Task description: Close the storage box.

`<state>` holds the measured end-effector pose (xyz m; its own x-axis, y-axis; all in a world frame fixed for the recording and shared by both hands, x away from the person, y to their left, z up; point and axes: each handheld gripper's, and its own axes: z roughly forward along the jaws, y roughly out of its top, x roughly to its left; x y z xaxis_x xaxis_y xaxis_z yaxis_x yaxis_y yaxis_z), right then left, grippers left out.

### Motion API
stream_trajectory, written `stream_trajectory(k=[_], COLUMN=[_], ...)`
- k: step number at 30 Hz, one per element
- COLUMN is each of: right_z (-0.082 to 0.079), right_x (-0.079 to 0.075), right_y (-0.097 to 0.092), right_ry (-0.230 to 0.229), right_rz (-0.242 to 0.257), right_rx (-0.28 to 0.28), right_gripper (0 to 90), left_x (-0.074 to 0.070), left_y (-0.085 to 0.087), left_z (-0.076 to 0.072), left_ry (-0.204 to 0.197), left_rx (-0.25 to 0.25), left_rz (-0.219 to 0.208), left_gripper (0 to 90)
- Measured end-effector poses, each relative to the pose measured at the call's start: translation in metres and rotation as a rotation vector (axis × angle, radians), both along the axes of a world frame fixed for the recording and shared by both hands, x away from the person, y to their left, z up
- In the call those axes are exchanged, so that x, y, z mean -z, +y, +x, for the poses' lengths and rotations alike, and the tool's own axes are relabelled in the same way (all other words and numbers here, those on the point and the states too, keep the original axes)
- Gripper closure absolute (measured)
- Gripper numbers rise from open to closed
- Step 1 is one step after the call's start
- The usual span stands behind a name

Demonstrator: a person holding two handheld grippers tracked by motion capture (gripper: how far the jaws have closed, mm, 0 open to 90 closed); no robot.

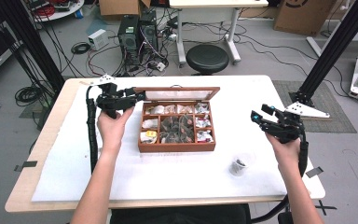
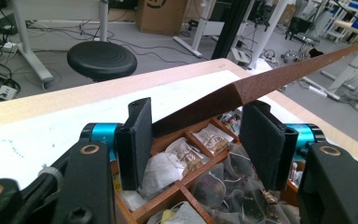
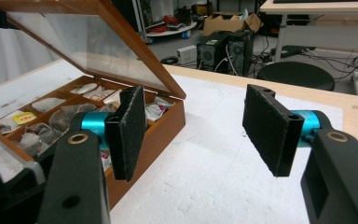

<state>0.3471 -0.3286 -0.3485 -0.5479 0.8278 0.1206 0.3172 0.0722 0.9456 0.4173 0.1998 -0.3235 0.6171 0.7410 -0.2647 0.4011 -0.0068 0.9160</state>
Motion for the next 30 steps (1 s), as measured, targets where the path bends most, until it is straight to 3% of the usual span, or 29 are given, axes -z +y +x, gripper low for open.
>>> stream_trajectory(k=[8,16,20,30], right_z=[0.002,0.002,0.003,0.003], right_x=[0.001,0.001,0.001,0.002], right_y=[0.002,0.002,0.001,0.002], right_ry=[0.006,-0.004,-0.001,-0.007], right_rz=[-0.007,-0.009,-0.008,-0.014], right_rx=[-0.001,0.002,0.004,0.002], right_gripper=[39.9,40.0,40.0,40.0], left_x=[-0.001,-0.001,0.0,0.003], left_y=[-0.003,-0.007,-0.01,-0.011], left_z=[-0.003,-0.003,-0.004,-0.007], left_ry=[0.04,0.074,0.084,0.126], left_rx=[-0.024,-0.026,-0.029,-0.038], left_rz=[0.001,-0.003,0.024,0.002], left_gripper=[43.4,36.7,33.0,30.7])
